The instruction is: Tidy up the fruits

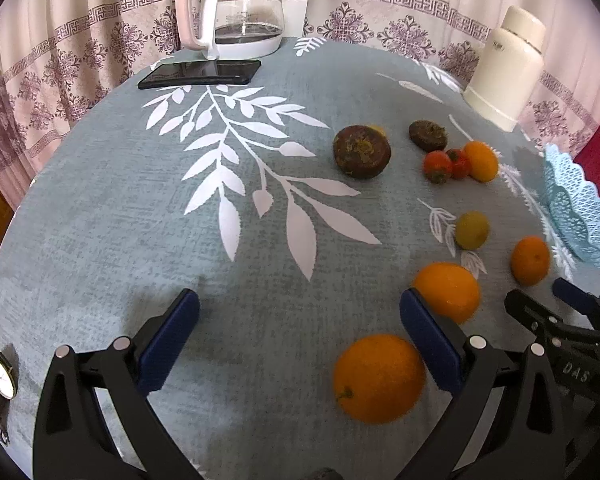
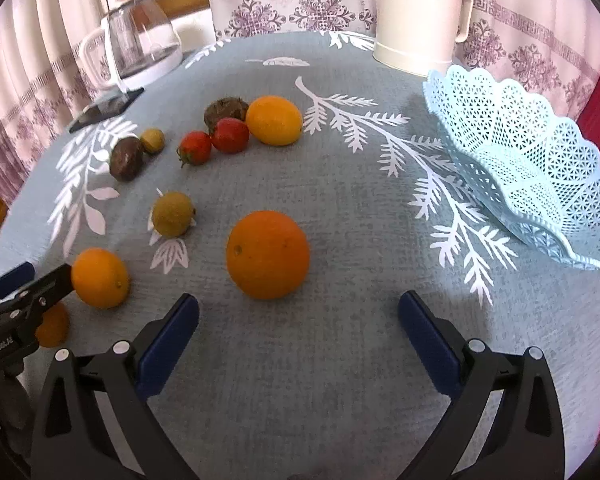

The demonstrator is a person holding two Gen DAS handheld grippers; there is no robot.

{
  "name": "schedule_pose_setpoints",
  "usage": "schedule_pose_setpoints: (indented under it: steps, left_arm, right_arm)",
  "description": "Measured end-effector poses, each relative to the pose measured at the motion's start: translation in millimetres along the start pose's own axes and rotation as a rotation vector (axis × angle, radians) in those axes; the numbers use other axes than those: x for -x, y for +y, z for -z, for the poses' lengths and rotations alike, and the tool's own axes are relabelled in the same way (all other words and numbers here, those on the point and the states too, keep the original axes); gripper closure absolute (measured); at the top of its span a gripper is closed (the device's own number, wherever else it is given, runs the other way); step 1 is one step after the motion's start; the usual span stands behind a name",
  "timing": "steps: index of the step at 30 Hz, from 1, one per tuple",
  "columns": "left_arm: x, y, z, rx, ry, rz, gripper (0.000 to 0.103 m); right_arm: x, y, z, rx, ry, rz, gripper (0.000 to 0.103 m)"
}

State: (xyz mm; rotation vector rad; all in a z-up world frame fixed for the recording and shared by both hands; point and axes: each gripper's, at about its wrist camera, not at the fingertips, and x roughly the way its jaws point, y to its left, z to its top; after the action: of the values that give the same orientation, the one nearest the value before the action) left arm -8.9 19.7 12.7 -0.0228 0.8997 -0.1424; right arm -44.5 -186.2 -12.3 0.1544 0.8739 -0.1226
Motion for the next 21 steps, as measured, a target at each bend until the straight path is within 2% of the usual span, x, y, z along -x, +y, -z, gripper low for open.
schedule_pose_setpoints:
  steps: [5,11,16,21]
  left_arm:
    - [20,12,5,0.002,-0.031,0.024,0.002]
    - [43,20,12,0.001,-0.061,0.041,0.002]
    - [59,8,27,-0.047,-0.071,0.093,0.002]
    - [56,-12,35,-0.1,-0.064,0.121,0.002]
  right_arm:
    - [14,-15,3,-0.059,-0.039,-0.053,0.005]
    - [32,-19,10,-0.059,-0.09,-0.089,0.005]
    - [46,-21,17,-0.059,-0.136,-0.107,0.005]
    - [51,-22,20,-0.063,-0.166,-0.108,0.005]
